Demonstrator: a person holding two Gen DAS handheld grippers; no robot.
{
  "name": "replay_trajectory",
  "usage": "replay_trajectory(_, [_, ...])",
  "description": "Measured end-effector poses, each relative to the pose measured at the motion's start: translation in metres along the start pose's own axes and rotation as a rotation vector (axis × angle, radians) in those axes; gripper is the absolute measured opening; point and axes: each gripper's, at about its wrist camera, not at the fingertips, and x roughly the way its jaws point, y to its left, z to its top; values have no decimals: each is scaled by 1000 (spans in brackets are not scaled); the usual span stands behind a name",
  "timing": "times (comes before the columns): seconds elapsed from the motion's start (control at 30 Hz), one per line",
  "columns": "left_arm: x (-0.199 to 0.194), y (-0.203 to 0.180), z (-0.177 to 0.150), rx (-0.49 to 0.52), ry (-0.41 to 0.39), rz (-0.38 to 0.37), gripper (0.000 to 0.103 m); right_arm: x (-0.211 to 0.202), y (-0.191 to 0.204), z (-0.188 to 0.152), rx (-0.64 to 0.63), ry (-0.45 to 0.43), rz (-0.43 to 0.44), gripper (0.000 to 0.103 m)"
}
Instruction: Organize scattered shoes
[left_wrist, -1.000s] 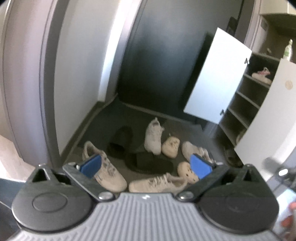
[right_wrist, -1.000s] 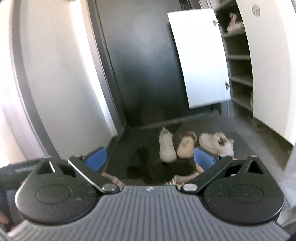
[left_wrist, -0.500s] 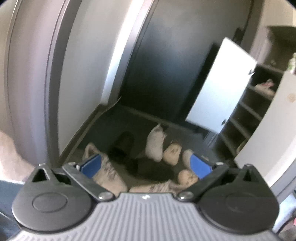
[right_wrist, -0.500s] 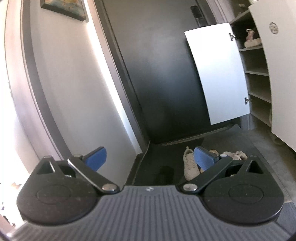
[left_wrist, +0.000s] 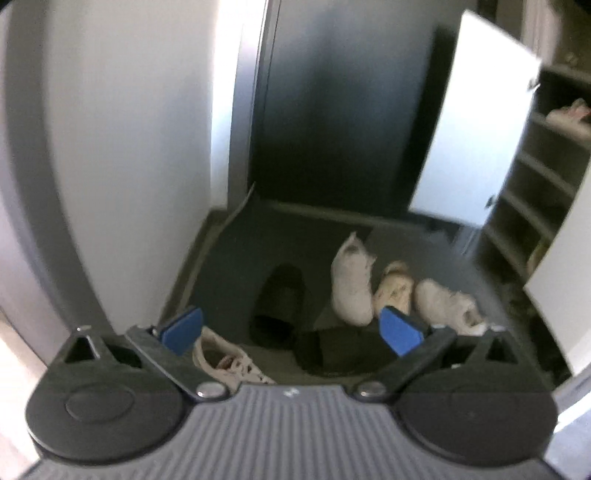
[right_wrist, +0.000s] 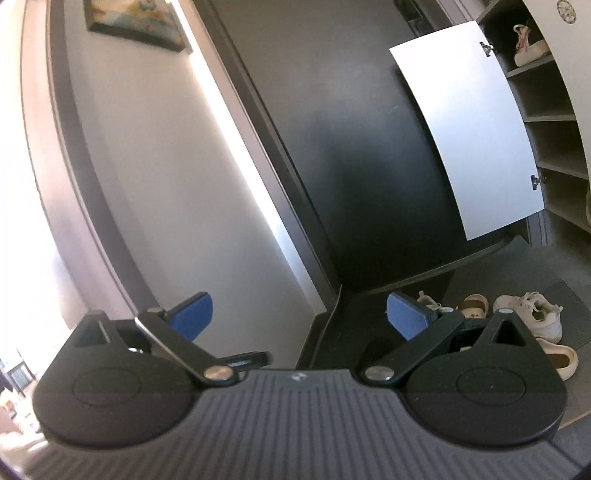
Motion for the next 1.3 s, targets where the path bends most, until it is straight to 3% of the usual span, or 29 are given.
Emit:
replay_trajectory(0.1, [86,7,-21,-111,108,73,103,-2,-12,-3,26,9,-64,103])
replay_trajectory(0.3, [197,36,-78,-294,282,179,103,-4,-42,-1,98,48,-104,103])
replay_trajectory(0.5, [259,63,-114,-303,328,308,103,4,-61,-2,147,103,-154,103])
replay_trajectory(0.63, [298,65,-135,-368,370,291,103,12,-64,-8,176,136,-166,103])
replay_trajectory(0.73, [319,62,-143,-389,405,315,103,24,-63,-15,155,170,-191,103])
replay_trajectory(0.8, [337,61,-148,-403,429,408,103,31,-62,-18,139,195,-207,103])
replay_trajectory(0.93, [354,71,-153,-444,450,487,102,45,-64,-25,125,256,-234,103])
replay_trajectory(1.07, [348,78,-159,-440,423,489,97,51,-66,-28,133,279,-223,103])
replay_trajectory(1.3, [317,85,-171,-356,468,420,93,47,-63,-27,149,243,-191,103])
